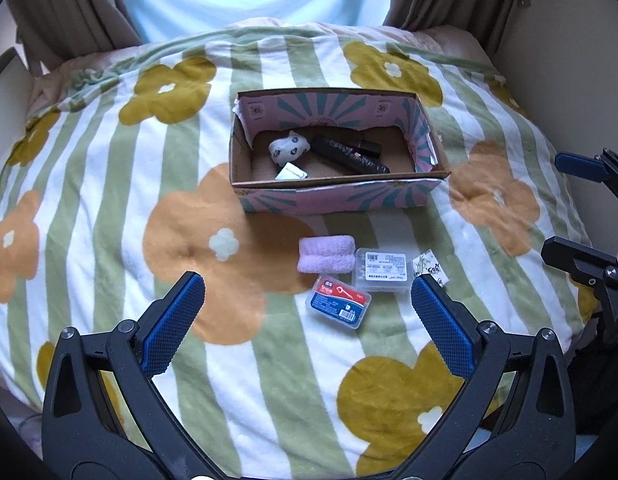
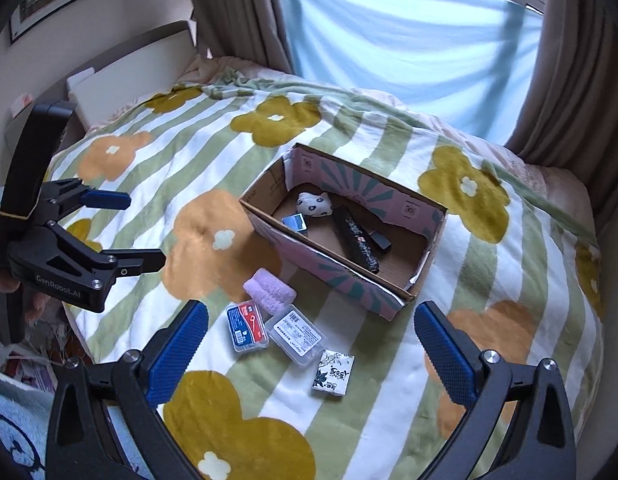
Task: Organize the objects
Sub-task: 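Move both tools down toward the towel roll and floss boxes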
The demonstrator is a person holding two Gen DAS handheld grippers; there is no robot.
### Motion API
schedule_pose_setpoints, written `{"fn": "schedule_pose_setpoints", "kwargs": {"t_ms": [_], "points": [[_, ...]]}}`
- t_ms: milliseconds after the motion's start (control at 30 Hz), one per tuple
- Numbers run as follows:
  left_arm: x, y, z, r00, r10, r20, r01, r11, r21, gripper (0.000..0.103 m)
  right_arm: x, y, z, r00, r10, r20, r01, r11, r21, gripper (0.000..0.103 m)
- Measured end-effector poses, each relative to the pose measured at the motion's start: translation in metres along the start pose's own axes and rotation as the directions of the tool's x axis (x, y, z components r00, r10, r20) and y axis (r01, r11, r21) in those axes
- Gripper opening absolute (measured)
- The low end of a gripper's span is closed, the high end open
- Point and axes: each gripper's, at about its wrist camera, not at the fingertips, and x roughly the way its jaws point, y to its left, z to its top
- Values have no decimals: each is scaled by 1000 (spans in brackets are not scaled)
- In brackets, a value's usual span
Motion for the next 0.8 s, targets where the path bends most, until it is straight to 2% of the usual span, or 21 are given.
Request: {"fn": "schedule_pose_setpoints", "kwargs": {"t_ms": [133, 333, 567, 700, 800], "points": [[37, -7, -13, 999, -44, -26, 45, 998, 36, 103, 33, -2, -13, 998, 55, -23, -56, 996, -72, 103], [111, -21, -37, 989, -108, -104, 120, 987, 111, 103, 96, -9, -35, 988, 137, -74, -147, 979, -144, 100], [179, -33, -60, 978, -112, -177, 145, 972, 186, 103, 169, -5, -62, 972, 183, -150, -216, 944, -251, 99], [206, -33, -67, 971, -111, -211, 154, 968, 199, 103, 201, -2, -69, 960, 203, -191, -250, 929, -273, 90], [218, -33, -67, 963, -133, -235, 180, 965, 193, 103, 219, -1, -70, 956, 207, -207, -260, 926, -275, 88]]}}
